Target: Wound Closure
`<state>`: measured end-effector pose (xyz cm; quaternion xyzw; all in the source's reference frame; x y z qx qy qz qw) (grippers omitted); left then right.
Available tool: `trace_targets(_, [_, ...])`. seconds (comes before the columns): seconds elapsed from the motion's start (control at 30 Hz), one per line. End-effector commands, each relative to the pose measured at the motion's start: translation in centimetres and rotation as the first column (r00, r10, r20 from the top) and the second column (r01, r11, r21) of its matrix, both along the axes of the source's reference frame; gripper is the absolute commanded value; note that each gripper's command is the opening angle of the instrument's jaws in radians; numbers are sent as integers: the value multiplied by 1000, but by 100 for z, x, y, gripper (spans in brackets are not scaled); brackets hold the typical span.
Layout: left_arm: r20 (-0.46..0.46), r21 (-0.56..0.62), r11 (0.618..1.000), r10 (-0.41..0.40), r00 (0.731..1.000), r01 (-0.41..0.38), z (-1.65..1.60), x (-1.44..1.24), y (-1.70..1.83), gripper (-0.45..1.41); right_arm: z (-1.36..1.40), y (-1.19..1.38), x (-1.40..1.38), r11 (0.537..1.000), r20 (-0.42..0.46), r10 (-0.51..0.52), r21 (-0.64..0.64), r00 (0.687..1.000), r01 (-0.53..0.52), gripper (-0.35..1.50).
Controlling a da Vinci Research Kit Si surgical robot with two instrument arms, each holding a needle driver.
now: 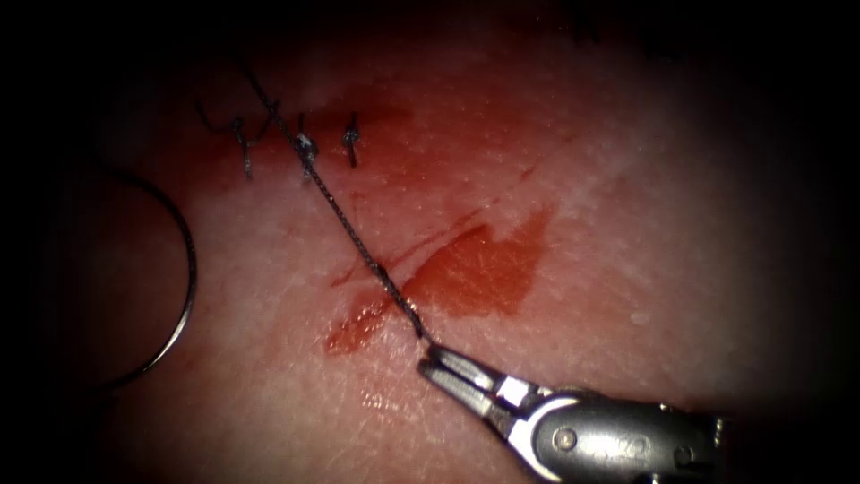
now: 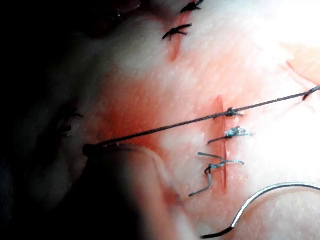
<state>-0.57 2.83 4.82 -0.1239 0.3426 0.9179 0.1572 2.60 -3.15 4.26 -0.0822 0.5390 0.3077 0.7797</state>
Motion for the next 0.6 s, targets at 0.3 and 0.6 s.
trace_targets(0.3, [32, 27, 999, 35, 999, -36, -8, -29, -37, -45, -1, 11, 24, 999, -116, -38, 24, 993, 41, 10])
trace_targets(0.6, [102, 93, 992, 78, 992, -87, -53, -66, -118, -45, -5, 32, 21, 997, -104, -72, -23, 992, 70, 111])
